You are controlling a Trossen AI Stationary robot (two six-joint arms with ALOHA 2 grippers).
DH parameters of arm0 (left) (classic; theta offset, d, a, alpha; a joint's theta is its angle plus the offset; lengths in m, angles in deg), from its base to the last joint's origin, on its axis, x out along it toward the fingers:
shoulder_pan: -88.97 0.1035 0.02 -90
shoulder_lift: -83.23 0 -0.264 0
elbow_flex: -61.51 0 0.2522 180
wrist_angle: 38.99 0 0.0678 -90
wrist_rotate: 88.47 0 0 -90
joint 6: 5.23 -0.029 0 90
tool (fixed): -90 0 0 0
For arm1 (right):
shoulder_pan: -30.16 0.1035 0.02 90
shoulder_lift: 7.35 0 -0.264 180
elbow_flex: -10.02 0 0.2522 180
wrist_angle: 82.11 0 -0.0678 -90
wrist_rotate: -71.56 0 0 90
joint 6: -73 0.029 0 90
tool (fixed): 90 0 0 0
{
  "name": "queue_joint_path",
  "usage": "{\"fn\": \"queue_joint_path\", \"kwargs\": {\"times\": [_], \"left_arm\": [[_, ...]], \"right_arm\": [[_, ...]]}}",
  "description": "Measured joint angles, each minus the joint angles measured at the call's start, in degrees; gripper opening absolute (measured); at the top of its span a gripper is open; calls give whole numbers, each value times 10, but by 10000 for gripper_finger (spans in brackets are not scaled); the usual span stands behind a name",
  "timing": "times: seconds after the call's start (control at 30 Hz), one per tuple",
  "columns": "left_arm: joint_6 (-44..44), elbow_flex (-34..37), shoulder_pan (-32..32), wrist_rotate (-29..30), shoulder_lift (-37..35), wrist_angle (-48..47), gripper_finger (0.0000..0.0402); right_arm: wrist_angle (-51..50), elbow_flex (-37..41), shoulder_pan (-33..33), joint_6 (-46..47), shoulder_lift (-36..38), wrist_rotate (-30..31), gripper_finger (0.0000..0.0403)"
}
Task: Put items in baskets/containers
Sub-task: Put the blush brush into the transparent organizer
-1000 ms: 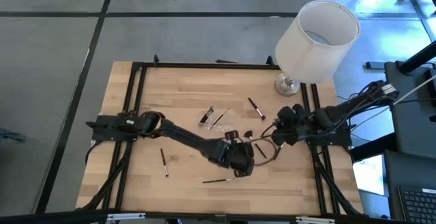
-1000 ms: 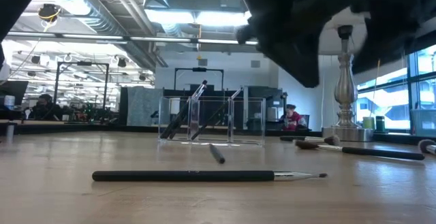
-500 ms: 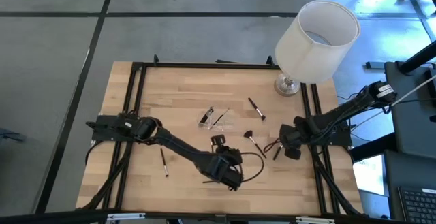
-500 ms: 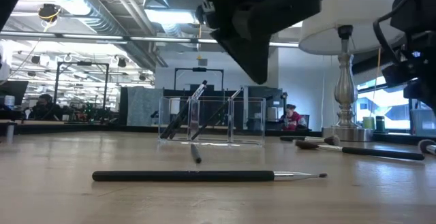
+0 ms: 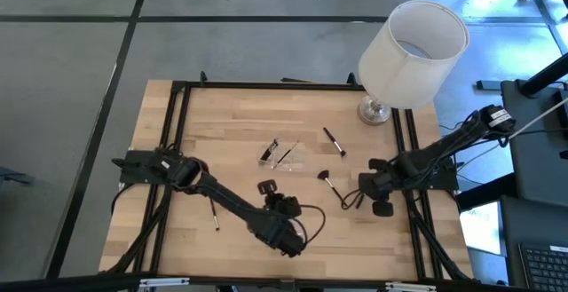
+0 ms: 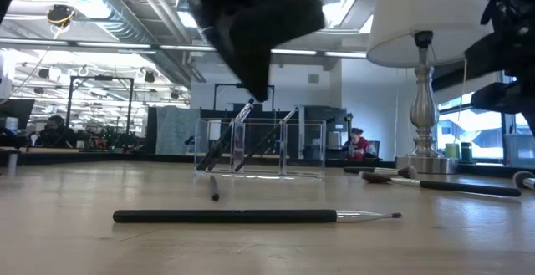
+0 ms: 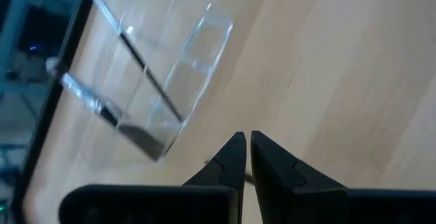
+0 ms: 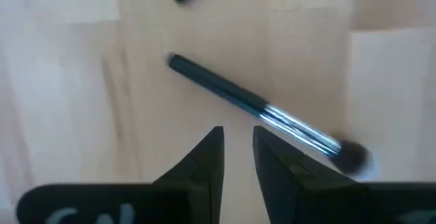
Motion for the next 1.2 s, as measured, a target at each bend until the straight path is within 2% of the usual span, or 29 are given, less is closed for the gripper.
{"fn": "queue_joint_path", "kwargs": {"times": [0.13,0.3,0.37,0.47,0.53,0.67,0.73,0.87,0.93,1.03,1.2], "left_arm": [[48,13,-22,20,0,-52,19],[144,15,-42,42,0,-117,19],[141,15,-51,42,-2,-111,19],[155,14,-61,32,-8,-115,19],[137,14,-67,29,-7,-115,19],[-4,14,-64,13,-7,-115,19],[-44,15,-56,10,-10,-114,19],[-60,14,-29,35,-24,-115,19],[-60,14,-26,44,-29,-115,19],[-74,31,-37,62,-44,-114,19],[-56,112,-70,118,-93,-115,19]], "right_arm": [[9,-3,8,32,-39,-19,79],[-91,-45,-17,245,-97,94,79],[-134,-64,-29,336,-108,99,79],[-152,-82,-45,373,-111,82,79],[-146,-84,-60,375,-111,87,79],[-105,-80,-99,387,-111,37,87],[-87,-73,-113,405,-111,3,105],[-79,-55,-127,486,-114,-46,164],[-79,-44,-128,552,-113,-44,196],[-41,-22,-134,602,-113,-46,236],[61,14,-148,631,-117,-47,267]]}}
